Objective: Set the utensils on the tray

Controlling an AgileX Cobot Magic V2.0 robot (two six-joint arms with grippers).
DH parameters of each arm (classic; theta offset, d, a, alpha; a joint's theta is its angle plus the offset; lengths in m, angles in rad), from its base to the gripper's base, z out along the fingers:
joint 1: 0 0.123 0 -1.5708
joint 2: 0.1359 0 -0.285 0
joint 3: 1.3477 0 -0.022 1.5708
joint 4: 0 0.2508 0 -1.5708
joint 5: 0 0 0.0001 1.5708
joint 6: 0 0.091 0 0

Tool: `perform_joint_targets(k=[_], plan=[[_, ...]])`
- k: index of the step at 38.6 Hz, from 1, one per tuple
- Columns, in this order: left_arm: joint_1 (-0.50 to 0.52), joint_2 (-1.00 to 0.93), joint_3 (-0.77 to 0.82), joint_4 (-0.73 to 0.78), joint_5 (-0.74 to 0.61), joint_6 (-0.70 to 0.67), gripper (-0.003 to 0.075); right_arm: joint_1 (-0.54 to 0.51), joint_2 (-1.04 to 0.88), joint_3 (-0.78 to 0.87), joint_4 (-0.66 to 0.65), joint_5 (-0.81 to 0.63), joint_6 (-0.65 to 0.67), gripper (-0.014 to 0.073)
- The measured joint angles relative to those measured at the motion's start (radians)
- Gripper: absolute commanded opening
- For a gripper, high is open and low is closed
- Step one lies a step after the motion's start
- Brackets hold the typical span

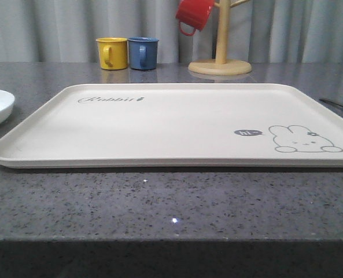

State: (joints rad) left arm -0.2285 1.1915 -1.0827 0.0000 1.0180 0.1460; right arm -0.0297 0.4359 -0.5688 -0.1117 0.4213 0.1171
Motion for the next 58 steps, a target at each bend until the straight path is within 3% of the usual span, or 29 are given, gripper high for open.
perform_joint_targets(k=[7,16,33,36,45,58], plan=[[0.0,0.18,-0.103,0.0,0.151,0.026,0.0521,0.0,0.0,0.0,0.0,0.0,0.0,0.0643],[0.0,0.315,-0.128,0.0,0.161,0.043,0.0353,0.0,0.0,0.0,-0.002,0.0,0.0,0.0643],[0.0,0.398,-0.129,0.0,0.13,0.045,0.0321,0.0,0.0,0.0,-0.002,0.0,0.0,0.0643],[0.0,0.402,-0.129,0.0,0.13,0.045,0.0265,0.0,0.0,0.0,-0.002,0.0,0.0,0.0643],[0.0,0.403,-0.129,0.0,0.13,0.045,-0.0018,0.0,0.0,0.0,-0.002,0.0,0.0,0.0643],[-0.015,0.393,-0.194,0.048,0.143,0.035,-0.0018,0.0,0.0,0.0,-0.002,0.002,0.0,0.0643]])
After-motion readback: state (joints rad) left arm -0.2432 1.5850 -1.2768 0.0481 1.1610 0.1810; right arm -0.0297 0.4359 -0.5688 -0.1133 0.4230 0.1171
